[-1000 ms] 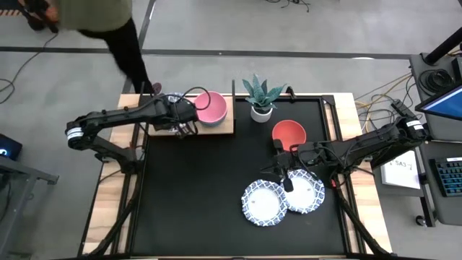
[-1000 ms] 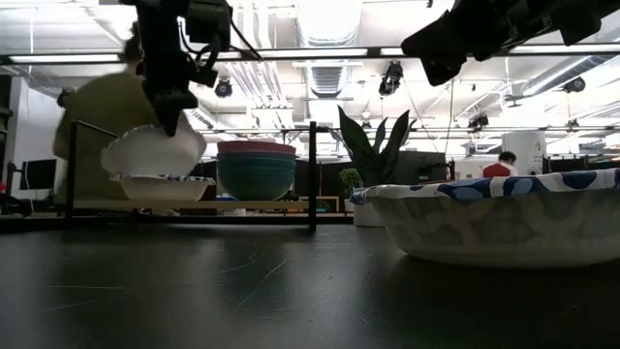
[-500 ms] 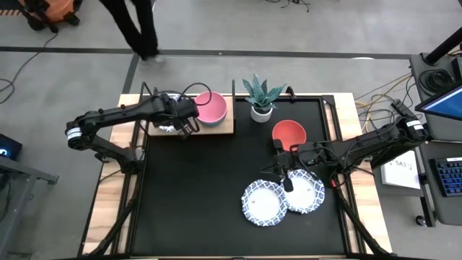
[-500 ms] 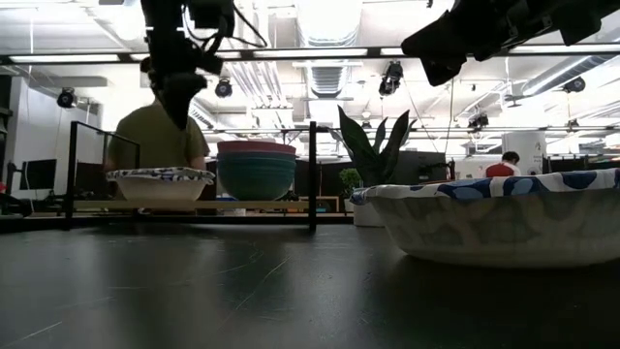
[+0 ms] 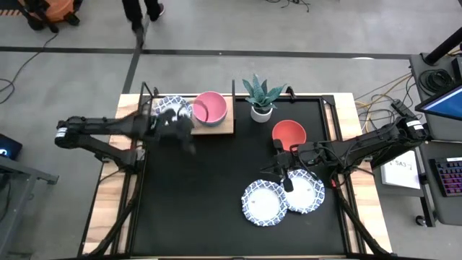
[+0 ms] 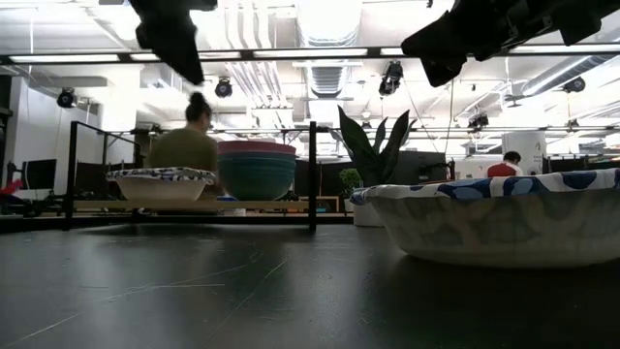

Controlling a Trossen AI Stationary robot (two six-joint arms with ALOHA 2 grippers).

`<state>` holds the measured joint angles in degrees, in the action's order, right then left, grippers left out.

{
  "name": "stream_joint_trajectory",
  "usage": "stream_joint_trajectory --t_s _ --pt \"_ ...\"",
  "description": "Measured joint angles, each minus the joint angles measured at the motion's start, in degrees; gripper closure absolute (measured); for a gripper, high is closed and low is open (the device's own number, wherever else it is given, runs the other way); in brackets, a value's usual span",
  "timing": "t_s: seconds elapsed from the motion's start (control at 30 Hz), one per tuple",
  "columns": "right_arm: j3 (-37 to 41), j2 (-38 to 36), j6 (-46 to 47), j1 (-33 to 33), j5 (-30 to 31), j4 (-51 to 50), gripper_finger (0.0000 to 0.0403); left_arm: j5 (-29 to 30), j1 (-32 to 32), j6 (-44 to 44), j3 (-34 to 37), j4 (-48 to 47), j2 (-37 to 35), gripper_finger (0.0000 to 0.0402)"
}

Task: Place and stack bowls onto a shelf
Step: Stack the white patterned bowl on top of the other white patterned bowl on the shelf

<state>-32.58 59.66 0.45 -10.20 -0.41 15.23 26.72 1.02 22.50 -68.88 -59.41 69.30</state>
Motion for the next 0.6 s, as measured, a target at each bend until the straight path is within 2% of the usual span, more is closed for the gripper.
stream_joint_trajectory --t_s 0.17,0.27,0.43,0.6 --pt "0.0 0.0 1.6 0.0 0.5 0.0 0.0394 -0.1 13.2 0.1 7.8 16.5 -3.8 0.0271" --pt "0.0 0.0 3.3 0.0 0.4 0.0 0.0394 -0.1 18.8 0.5 12.7 28.4 -4.4 0.0272" --pt "0.0 0.0 5.5 0.0 0.5 -0.1 0.0394 0.1 22.6 0.5 17.8 43.6 -2.1 0.0272" --pt "0.0 0.0 8.4 -0.5 0.2 -2.5 0.0394 0.2 22.8 2.2 17.4 46.9 2.9 0.0272"
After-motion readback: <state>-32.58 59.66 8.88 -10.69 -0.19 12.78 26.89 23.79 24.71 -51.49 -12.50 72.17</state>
